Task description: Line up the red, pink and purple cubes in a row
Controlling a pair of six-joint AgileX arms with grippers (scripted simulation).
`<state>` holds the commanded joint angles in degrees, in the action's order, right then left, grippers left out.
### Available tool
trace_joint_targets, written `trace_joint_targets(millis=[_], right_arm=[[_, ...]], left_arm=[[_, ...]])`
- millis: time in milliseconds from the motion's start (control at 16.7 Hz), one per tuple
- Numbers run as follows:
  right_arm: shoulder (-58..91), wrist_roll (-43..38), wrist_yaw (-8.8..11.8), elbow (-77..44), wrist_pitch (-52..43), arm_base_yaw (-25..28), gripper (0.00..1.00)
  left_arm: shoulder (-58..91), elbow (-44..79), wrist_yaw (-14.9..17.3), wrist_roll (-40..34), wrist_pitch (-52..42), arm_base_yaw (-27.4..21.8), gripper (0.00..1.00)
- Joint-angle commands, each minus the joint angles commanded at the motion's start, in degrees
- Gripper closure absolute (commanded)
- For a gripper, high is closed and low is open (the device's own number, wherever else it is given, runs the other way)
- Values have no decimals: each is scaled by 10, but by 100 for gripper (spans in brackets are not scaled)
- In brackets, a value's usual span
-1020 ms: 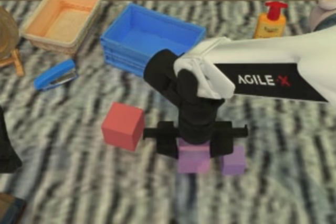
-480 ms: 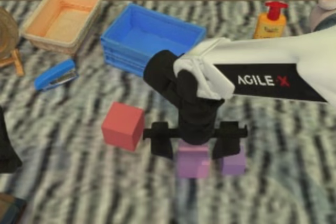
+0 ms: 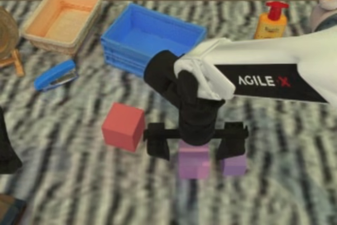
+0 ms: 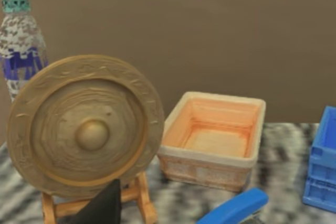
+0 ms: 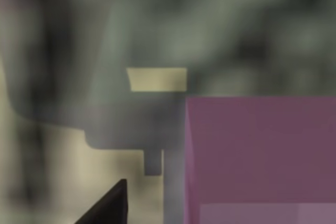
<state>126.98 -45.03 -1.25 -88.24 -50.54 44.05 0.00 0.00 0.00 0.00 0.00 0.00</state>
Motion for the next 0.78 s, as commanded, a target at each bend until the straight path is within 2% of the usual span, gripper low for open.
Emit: trace_joint_targets(millis=[180, 540, 780], right_arm=[[-8, 0, 1, -16, -23, 2, 0], [-48, 0, 1, -80, -130, 7, 0], [-49, 0, 1, -82, -134, 4, 0]], left_arm=[[0, 0, 0, 0, 0, 0, 0], [0, 0, 0, 0, 0, 0, 0], [0, 0, 0, 0, 0, 0, 0]])
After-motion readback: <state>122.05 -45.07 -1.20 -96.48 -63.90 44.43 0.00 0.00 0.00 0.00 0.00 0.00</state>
